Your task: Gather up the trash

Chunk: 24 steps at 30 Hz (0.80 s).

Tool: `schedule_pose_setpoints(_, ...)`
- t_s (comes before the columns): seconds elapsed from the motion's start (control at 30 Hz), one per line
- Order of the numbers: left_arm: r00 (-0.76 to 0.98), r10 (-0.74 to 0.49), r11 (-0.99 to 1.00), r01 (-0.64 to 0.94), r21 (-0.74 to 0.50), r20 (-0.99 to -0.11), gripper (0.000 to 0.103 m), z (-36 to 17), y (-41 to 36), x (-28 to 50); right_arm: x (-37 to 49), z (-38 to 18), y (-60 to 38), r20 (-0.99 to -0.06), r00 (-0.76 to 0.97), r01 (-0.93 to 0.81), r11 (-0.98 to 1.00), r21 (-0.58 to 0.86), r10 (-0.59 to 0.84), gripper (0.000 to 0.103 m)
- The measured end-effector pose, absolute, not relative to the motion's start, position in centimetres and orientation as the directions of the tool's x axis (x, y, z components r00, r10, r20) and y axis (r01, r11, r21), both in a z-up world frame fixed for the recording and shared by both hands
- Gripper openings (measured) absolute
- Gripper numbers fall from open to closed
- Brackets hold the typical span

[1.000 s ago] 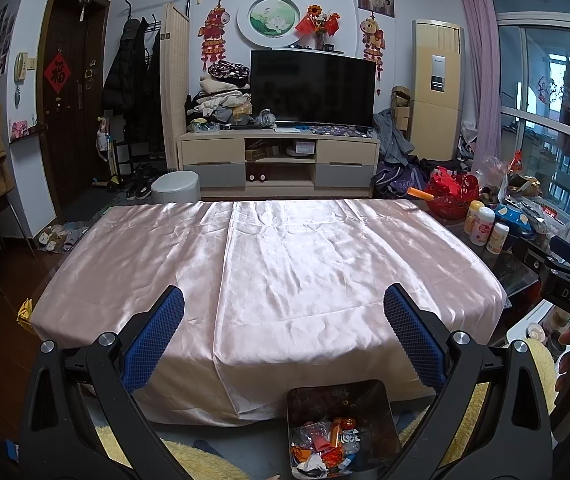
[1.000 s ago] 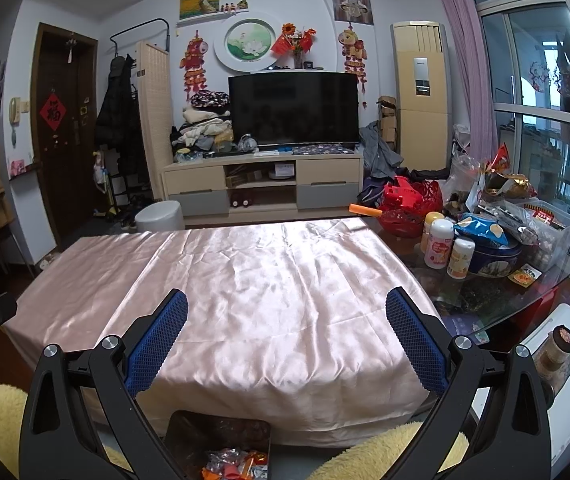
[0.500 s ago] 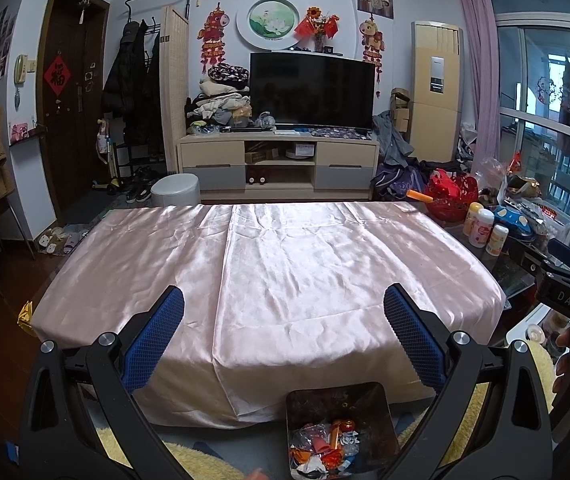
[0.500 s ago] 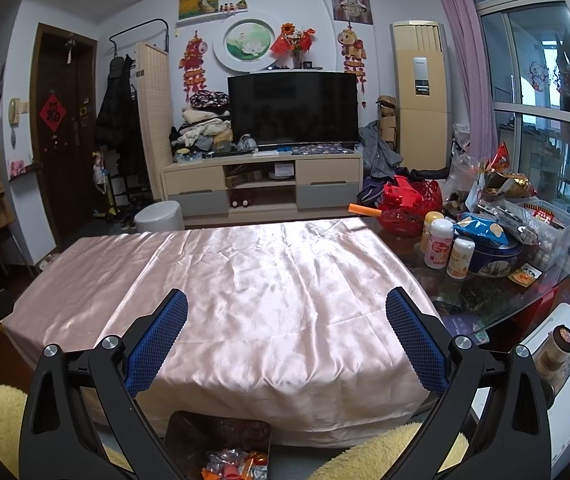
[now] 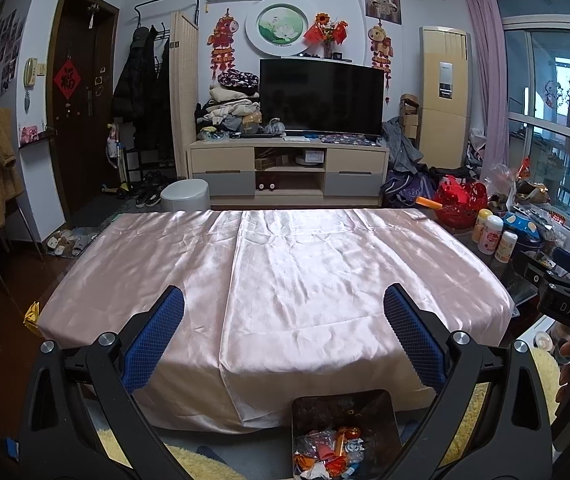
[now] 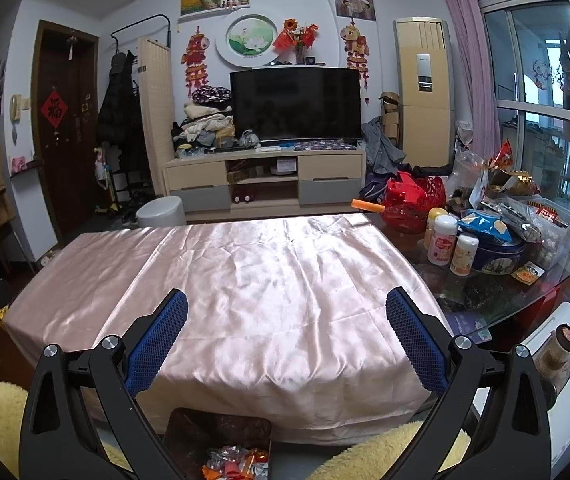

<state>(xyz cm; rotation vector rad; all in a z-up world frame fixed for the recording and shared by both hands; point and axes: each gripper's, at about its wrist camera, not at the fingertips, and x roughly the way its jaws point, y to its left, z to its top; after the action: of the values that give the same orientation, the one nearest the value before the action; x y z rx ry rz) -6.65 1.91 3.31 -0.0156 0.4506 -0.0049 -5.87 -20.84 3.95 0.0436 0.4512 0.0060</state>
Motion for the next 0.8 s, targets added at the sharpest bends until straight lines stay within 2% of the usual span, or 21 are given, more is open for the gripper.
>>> schedule_pose_setpoints(0.8,0.884,-0.023,0.999,0.002,-0.044,-0.467,0.095,2.69,2.83,-6.33,-5.97,3.77,-20.86,-0.441,0.897,0.002,0.999,0.047,0.019,0.1)
